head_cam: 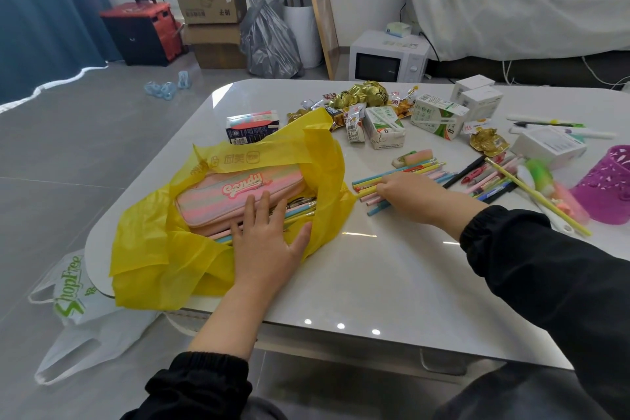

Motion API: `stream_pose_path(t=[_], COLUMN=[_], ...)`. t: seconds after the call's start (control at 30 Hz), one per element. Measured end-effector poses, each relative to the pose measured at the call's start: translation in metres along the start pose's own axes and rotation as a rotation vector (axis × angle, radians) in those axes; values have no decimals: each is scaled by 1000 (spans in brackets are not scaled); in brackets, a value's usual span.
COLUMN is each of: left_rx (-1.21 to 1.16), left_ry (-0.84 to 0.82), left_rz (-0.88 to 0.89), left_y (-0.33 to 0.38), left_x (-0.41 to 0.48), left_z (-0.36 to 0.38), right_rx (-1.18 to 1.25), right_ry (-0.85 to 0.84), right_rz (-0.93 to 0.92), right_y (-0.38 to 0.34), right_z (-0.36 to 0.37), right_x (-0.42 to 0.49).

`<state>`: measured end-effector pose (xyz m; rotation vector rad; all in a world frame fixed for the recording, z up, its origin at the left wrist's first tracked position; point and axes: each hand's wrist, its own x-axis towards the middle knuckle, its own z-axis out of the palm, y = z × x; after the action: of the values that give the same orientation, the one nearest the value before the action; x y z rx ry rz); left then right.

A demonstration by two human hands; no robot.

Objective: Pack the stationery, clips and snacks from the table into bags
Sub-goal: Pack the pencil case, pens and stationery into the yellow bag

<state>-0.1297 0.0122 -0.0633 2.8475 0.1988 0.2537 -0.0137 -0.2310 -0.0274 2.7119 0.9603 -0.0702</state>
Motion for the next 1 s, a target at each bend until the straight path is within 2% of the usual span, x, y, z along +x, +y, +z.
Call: stream_pose_path(t=[0.13, 0.27, 0.33, 0.5, 0.6, 0.7, 0.8, 0.93, 1.0], left_rx=[-8, -23, -24, -29, -35, -36, -28, -17, -16], left_ry=[-1, -7, -7, -14, -14, -26, -34, -34, -36], left_rz=[1, 0, -1, 1, 0, -2, -4, -8, -9], left_y=[0, 0, -1, -1, -1, 0, 0, 0, 0], left_x=[0, 0, 0, 0, 0, 0, -1, -1, -1], left_z=[-1, -1, -1, -2, -2, -3, -3, -3, -3], right_rx=[-99, -32, 105, 471, 764, 1091, 1232, 1710, 1774], right_ry=[70, 215, 299, 369, 572, 703, 809, 800, 768], right_rz=[-57, -64, -39, 107, 197, 298, 401, 562, 561], right_y=[-3, -9, -11, -20, -31, -36, -31, -25, -25], right_z=[3, 14, 14, 2, -17, -41, -54, -59, -60], right_x=[1, -6, -10, -11, -11, -6, 5, 13, 13])
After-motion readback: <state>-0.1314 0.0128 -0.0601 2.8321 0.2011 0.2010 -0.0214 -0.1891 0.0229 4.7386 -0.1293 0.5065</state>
